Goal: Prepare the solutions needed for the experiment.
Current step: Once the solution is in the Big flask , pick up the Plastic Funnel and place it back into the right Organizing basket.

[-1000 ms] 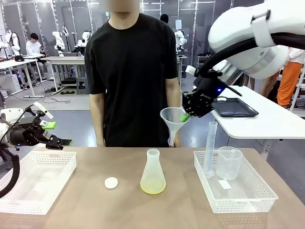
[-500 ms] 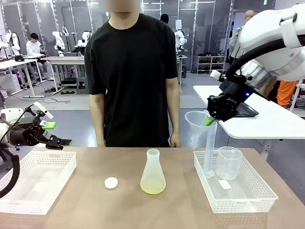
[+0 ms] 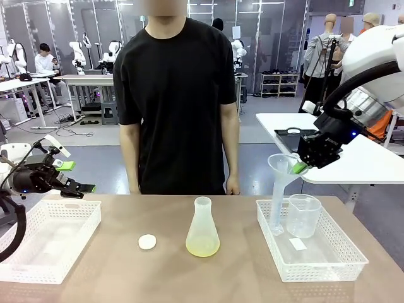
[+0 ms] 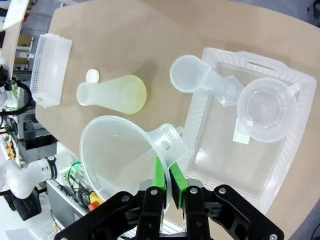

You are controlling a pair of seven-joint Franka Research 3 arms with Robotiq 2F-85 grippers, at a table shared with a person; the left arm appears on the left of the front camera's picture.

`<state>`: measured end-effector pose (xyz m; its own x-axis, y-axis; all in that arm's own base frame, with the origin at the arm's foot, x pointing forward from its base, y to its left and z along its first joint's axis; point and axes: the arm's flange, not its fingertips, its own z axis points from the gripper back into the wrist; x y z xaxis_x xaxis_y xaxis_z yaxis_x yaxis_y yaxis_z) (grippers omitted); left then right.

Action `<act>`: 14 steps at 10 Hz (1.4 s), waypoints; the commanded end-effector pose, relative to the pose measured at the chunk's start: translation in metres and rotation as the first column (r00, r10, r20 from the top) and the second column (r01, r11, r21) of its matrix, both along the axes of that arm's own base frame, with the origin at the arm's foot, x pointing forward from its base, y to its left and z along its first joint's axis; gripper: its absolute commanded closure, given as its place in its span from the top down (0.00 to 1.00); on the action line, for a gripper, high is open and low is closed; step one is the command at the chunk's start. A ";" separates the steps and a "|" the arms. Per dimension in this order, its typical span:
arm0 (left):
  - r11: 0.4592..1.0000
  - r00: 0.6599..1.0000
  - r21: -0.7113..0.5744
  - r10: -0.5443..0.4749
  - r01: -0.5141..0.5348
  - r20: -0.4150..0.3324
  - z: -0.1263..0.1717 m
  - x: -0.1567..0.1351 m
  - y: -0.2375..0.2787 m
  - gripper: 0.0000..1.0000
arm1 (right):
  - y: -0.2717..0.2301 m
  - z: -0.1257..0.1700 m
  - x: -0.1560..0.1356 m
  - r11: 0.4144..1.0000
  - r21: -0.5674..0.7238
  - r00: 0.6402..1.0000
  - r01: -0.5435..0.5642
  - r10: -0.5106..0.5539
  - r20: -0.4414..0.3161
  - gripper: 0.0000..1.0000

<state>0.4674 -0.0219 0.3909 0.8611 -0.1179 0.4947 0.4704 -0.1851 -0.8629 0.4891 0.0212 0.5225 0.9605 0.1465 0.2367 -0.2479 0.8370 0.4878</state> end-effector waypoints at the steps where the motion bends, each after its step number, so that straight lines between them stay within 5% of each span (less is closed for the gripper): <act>1: 1.000 1.000 -0.003 0.001 -0.001 0.003 0.001 0.000 0.000 1.00 | -0.008 -0.006 -0.010 0.999 -0.015 0.999 -0.032 0.032 -0.009 0.00; 13: 1.000 1.000 -0.003 0.001 -0.001 0.003 0.001 0.000 0.000 1.00 | -0.029 -0.097 -0.023 0.990 -0.140 0.988 -0.004 -0.018 -0.153 0.00; 14: 1.000 1.000 -0.003 0.001 -0.001 0.003 0.001 0.000 0.000 1.00 | -0.025 -0.101 -0.021 0.988 -0.152 0.985 -0.003 -0.024 -0.171 0.12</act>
<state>0.4674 -0.0219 0.3909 0.8611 -0.1179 0.4947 0.4704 -0.1851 -0.8629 0.4649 -0.0120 0.4230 0.9817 0.1786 0.0657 -0.1896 0.8880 0.4189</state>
